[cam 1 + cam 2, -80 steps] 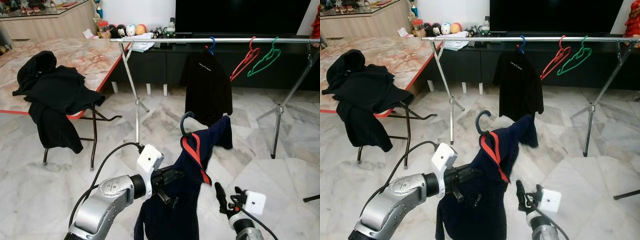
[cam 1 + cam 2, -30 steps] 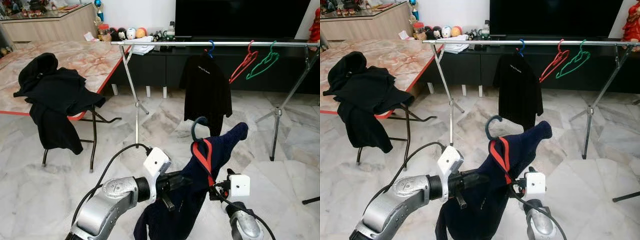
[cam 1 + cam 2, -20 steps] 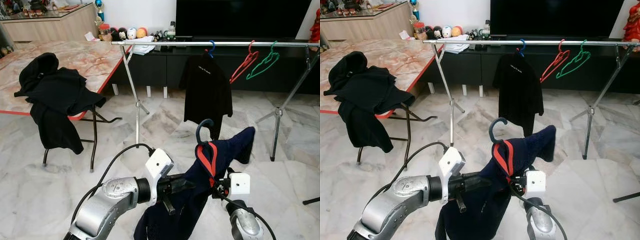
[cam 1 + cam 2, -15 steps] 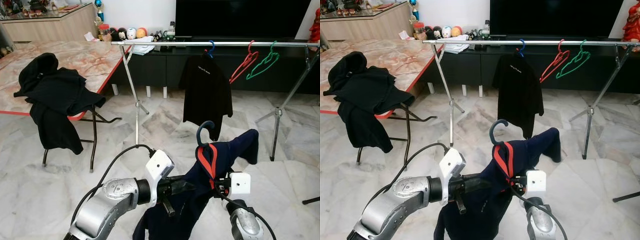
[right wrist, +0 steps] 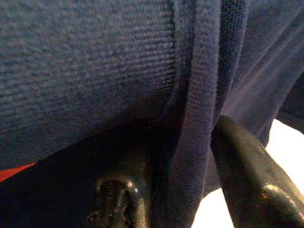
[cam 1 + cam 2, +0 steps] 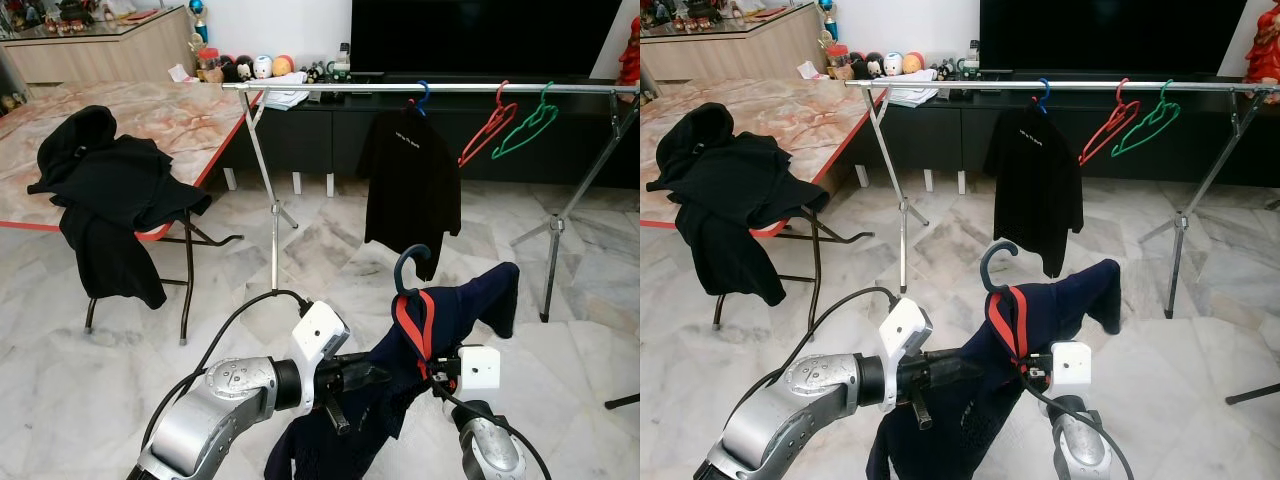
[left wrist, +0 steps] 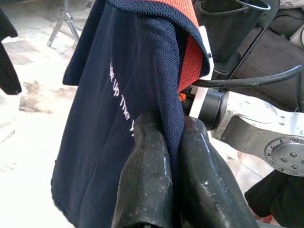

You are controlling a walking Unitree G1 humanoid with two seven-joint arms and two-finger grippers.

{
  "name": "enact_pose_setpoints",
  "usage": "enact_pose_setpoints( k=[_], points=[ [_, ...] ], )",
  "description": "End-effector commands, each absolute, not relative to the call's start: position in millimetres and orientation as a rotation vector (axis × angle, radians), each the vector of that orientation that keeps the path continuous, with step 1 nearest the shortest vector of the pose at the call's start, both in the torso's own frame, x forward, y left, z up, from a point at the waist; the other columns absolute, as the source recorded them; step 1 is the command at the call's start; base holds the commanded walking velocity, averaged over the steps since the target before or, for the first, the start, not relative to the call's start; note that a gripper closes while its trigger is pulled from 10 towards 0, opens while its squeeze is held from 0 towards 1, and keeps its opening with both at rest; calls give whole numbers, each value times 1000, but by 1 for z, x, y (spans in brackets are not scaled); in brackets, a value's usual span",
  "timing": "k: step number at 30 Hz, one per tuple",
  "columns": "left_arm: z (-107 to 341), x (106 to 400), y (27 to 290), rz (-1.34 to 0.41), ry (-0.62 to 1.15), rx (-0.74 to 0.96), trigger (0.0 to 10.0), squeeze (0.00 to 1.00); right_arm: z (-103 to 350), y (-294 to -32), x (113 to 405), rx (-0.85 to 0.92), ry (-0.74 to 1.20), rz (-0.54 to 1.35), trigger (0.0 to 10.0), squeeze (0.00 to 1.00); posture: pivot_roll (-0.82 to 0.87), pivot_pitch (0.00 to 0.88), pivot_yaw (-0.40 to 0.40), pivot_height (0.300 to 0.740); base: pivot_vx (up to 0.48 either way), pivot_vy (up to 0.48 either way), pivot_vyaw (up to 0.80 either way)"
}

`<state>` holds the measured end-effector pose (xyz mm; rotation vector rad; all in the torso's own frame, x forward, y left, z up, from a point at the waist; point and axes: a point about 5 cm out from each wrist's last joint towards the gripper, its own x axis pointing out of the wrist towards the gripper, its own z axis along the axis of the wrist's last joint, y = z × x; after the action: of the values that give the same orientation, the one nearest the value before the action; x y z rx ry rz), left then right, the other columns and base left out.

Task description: Hang hanger

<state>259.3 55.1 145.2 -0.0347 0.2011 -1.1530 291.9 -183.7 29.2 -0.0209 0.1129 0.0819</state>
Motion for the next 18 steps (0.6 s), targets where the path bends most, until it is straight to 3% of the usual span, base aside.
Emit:
enact_pose_setpoints(
  k=[1, 18],
  points=[
    [152, 259, 55, -1159, 168, -22, 10000, 0, 29, -182, 292, -21, 113, 82, 0, 0, 36, 62, 38, 740, 0, 0, 0],
    [138, 263, 67, -1094, 216, 59, 10000, 0, 30, -192, 289, -35, 102, 36, 0, 0, 32, 62, 38, 740, 0, 0, 0]
  ],
)
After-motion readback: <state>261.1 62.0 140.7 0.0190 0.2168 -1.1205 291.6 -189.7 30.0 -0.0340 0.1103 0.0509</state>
